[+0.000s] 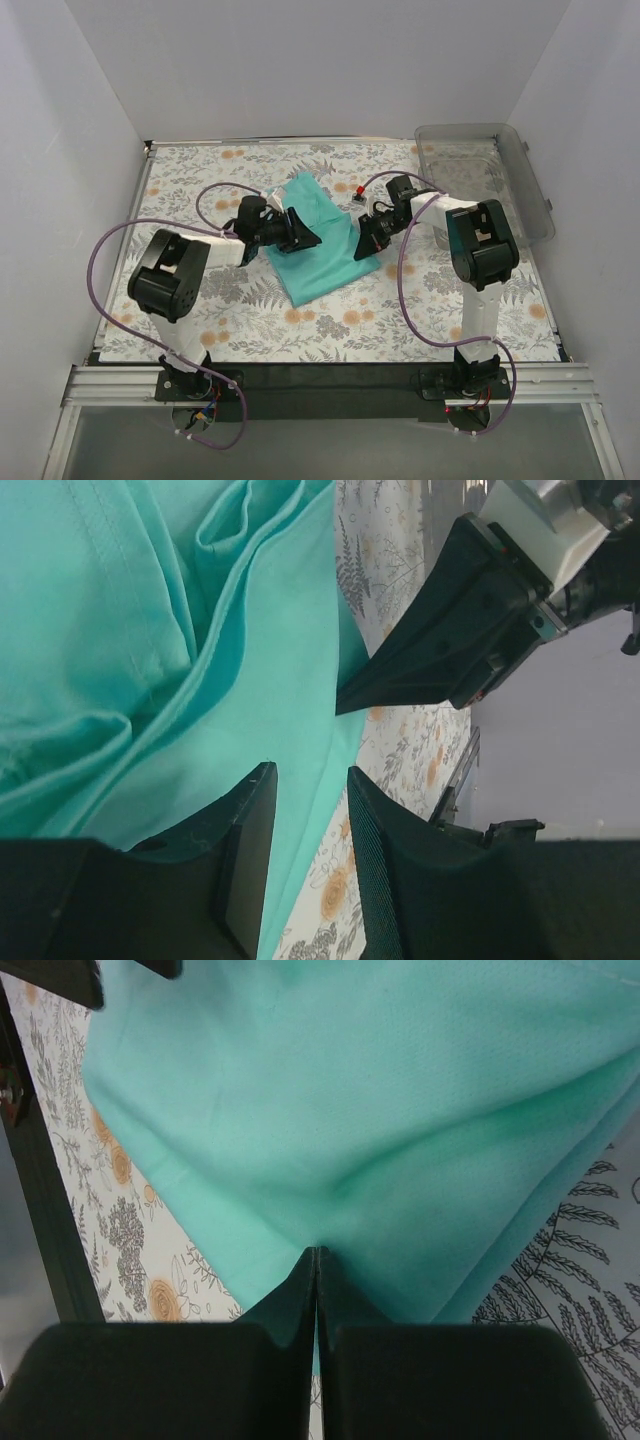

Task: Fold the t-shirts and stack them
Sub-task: Fold the tshirt

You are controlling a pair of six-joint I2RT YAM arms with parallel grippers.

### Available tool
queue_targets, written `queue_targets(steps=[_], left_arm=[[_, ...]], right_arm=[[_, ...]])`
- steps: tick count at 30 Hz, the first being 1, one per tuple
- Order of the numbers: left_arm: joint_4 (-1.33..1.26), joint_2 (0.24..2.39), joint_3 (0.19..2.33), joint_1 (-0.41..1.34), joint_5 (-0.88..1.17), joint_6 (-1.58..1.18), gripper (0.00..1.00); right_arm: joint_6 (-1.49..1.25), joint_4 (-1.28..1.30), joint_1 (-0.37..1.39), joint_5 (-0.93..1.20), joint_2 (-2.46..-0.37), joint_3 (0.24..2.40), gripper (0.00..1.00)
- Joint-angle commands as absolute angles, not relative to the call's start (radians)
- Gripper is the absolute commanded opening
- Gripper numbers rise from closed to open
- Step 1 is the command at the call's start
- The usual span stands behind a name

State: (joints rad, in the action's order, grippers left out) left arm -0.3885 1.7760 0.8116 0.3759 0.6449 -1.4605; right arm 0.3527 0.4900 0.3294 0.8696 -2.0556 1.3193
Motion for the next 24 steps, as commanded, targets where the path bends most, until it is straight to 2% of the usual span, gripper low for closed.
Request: queue_targets(steps=[1,12,16,24], left_arm=[[-0.442,1.85,0.896,0.403,0.684,-1.488,0.33],[-0.373,2.019,1.066,0.451,0.602,-1.499,0.34],[-0.296,2.033,1.075,0.446,0.482,-1.474,0.34],[-0.299,2.037,1.029,0.381,0.434,-1.496,0.34]], right_arm=[[0.318,0.45,0.33,0.851,-2.04,1.336,0.02],[0.304,0.439,0.33,0.83,-2.046,1.335,0.02],[0.298,0.434,0.328,0.818,-2.043,1.33,0.02],[0.275,0.42,0.288,0.782,-2.04,1.315,0.01]])
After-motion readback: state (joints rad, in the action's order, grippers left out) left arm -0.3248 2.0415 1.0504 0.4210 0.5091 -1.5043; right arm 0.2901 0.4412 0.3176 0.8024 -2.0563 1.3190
